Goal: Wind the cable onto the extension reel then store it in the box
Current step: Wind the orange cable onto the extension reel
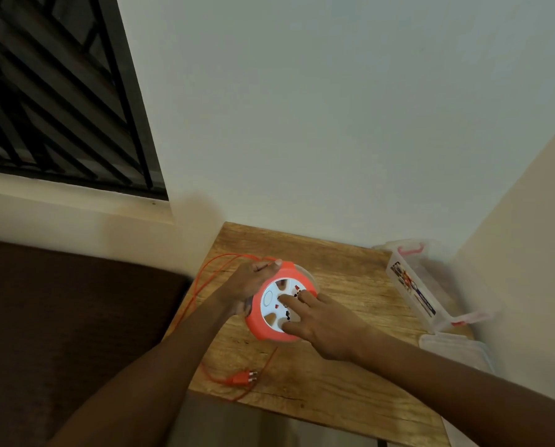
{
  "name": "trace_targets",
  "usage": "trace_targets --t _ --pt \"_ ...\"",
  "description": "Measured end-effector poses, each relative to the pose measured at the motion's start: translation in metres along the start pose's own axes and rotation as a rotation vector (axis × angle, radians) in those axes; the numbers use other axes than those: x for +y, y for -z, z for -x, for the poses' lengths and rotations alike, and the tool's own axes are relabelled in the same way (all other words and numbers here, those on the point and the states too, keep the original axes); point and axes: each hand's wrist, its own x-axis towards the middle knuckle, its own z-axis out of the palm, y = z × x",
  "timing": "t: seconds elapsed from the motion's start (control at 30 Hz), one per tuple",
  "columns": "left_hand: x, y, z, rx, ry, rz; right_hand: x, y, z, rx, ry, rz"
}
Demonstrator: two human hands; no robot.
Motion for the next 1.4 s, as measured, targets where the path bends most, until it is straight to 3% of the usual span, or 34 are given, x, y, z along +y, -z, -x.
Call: trace_targets --t 0.37,0.6,0.9,1.03,1.17,1.23,1.3,1.4 --pt "-0.009 0.001 0.012 -0.03 0.012 -0.058 -0.01 0.015 -0.007 -0.043 0.103 0.129" --pt "-0.009 -0.002 0.015 0.001 -0.014 -0.039 -0.028 0.024 -0.022 -0.046 -0.144 -0.011" --pt "-0.008 -0.006 0.01 0.045 -0.037 0.031 -0.02 0.011 -0.033 -0.149 -0.205 0.114" --pt "-0.015 -0.004 0.002 0.123 -0.019 0.146 -0.012 -0.002 -0.042 -0.125 -0.424 -0.239" --pt "-0.022 -0.006 -0.008 0.189 -0.007 0.262 -0.012 -0.011 -0.046 -0.068 -0.766 -1.162" --pt "-0.023 -0.007 -0.014 0.194 0.004 0.264 -0.014 -0.015 -0.048 -0.024 -0.848 -1.404" --pt "-0.024 -0.006 -0.019 0.177 0.02 0.249 -0.018 -0.021 -0.048 -0.021 -0.863 -1.43" --pt "-0.021 0.0 -0.027 0.159 0.052 0.26 -0.011 -0.026 -0.04 0.094 -0.753 -1.073"
